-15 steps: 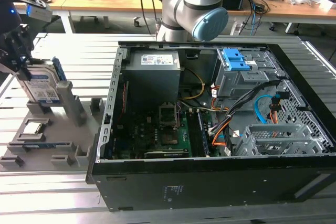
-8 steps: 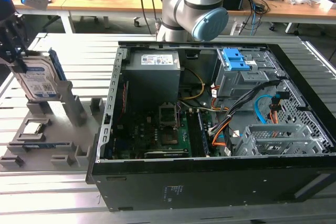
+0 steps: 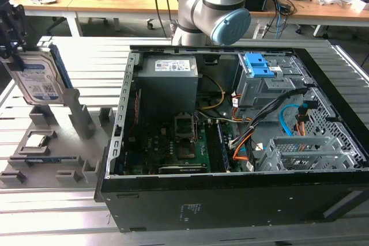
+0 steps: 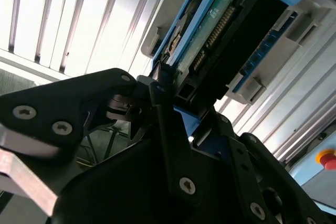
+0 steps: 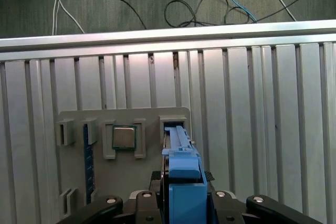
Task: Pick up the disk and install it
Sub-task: 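Pick up the disk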
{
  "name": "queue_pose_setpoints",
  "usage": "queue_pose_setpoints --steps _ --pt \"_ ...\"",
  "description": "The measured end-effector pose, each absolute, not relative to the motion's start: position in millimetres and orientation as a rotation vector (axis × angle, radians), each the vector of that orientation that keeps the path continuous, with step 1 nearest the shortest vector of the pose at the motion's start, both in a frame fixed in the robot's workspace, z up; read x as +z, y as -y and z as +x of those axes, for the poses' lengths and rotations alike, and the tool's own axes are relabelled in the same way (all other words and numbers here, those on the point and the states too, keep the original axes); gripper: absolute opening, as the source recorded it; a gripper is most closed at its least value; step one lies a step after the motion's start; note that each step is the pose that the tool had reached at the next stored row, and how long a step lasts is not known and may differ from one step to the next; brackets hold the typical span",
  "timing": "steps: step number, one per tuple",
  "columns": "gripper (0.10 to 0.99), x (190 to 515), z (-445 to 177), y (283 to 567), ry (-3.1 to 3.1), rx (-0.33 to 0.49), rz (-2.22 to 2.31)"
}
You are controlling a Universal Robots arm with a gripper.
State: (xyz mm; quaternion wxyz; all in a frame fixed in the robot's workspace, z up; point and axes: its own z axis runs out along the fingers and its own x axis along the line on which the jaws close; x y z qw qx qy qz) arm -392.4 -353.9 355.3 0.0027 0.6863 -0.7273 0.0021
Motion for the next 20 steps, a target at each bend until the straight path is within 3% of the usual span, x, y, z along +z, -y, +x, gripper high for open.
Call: queue_pose_setpoints --steps 20 --pt "0.369 390.6 -392.3 353.9 2.281 0.006 2.152"
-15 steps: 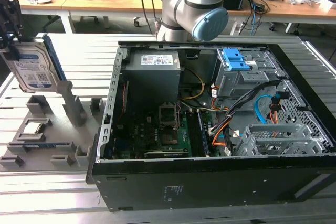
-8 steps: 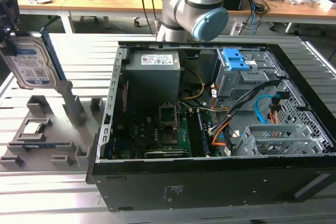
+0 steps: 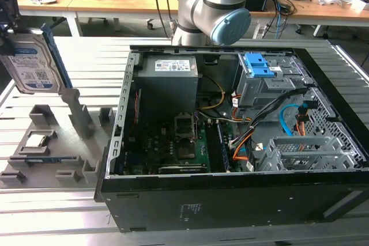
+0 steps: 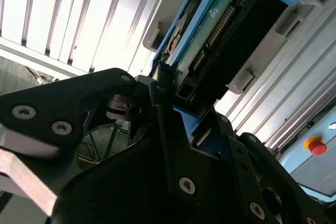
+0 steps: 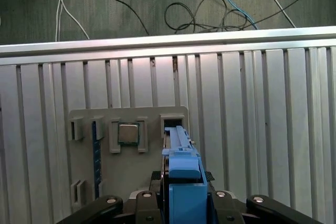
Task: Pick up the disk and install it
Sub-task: 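Pick up the disk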
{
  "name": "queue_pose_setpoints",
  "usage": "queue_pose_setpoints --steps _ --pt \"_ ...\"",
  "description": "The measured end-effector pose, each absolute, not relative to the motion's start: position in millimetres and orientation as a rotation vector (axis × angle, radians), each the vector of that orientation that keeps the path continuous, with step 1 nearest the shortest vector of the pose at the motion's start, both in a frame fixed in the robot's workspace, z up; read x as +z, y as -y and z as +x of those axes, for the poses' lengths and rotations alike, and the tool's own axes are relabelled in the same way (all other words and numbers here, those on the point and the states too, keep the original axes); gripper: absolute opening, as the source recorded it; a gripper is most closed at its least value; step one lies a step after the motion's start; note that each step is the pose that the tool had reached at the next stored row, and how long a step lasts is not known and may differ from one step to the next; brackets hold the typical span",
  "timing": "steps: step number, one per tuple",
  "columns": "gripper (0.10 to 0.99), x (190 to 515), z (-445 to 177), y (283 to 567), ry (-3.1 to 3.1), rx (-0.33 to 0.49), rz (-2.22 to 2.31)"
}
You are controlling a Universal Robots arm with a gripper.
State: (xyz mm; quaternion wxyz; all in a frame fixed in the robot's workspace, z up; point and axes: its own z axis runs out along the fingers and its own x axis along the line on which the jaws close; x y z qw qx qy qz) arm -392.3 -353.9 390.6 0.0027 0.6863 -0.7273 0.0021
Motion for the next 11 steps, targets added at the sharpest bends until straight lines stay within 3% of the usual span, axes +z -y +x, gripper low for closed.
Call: queue_pose_setpoints --steps 11 --pt "0.369 409.6 -392.1 353.9 2.281 0.006 2.152"
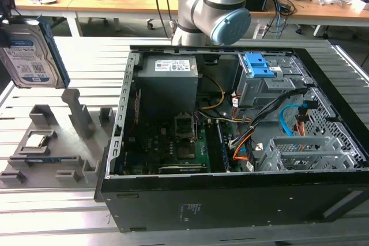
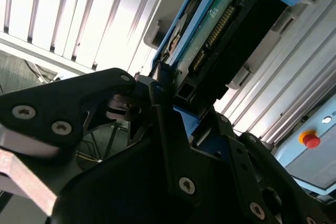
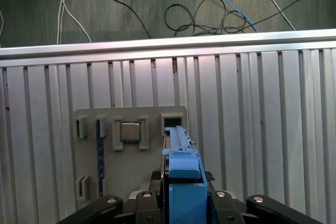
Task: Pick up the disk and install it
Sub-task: 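Pick up the disk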
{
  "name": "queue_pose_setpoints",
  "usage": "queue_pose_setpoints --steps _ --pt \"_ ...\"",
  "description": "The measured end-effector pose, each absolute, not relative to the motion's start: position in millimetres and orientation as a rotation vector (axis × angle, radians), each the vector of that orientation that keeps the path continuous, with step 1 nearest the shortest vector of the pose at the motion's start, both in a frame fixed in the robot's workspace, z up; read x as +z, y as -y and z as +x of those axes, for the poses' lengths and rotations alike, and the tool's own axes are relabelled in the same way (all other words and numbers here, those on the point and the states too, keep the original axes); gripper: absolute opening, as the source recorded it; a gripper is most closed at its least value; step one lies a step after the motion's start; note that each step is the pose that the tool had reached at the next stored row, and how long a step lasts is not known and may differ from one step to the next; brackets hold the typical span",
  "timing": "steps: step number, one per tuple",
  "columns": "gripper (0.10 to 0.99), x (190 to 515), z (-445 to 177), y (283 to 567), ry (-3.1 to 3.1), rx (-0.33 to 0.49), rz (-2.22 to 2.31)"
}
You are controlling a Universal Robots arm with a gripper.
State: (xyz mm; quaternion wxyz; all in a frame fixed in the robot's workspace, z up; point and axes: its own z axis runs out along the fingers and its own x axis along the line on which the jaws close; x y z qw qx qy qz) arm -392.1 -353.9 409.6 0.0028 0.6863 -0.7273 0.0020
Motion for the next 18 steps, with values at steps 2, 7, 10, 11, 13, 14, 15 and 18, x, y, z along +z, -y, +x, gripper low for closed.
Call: queue_pose_setpoints --steps 2,7,10,11,13,14,15,18 --pt "0.369 413.2 -392.1 353.9 2.281 0.006 2.152" --pt "0.369 421.5 -392.1 353.9 2.281 0.006 2.152" --pt "0.369 427.5 -392.0 353.9 2.281 0.006 2.152" --pt "0.369 430.3 -392.0 353.9 2.281 0.006 2.152" --pt "0.369 434.7 -391.9 353.9 2.281 0.006 2.152" --pt "0.369 435.9 -391.9 353.9 2.281 0.006 2.152" --pt "0.369 437.2 -391.9 353.9 2.281 0.007 2.152" --pt "0.369 443.1 -391.8 353.9 2.281 0.006 2.152"
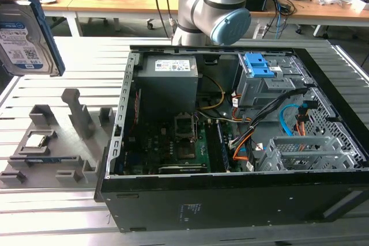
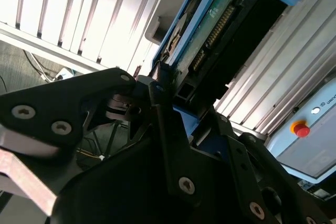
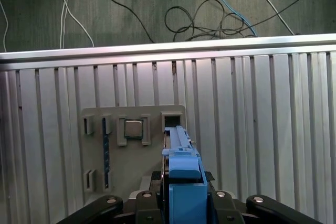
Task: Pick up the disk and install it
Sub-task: 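Pick up the disk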
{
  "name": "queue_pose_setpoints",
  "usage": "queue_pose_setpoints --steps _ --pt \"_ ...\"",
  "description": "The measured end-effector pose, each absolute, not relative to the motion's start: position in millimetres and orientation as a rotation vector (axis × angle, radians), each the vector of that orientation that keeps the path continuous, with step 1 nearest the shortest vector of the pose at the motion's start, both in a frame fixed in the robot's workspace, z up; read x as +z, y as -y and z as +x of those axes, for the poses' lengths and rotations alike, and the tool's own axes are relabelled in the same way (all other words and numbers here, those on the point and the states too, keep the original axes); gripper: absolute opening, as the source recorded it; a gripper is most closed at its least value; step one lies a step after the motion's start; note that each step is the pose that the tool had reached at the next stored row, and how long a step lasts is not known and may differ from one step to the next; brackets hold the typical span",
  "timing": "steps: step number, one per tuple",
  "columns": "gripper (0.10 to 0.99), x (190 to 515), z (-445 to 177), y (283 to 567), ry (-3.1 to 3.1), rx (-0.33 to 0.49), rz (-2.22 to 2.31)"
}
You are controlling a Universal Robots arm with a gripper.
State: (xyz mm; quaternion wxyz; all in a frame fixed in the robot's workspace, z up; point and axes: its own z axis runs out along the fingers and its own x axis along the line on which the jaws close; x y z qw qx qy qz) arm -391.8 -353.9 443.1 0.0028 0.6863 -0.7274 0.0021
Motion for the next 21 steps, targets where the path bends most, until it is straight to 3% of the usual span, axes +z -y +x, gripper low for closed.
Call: queue_pose_setpoints --steps 21 --pt "0.369 474.8 -390.8 353.9 2.281 0.006 2.152"
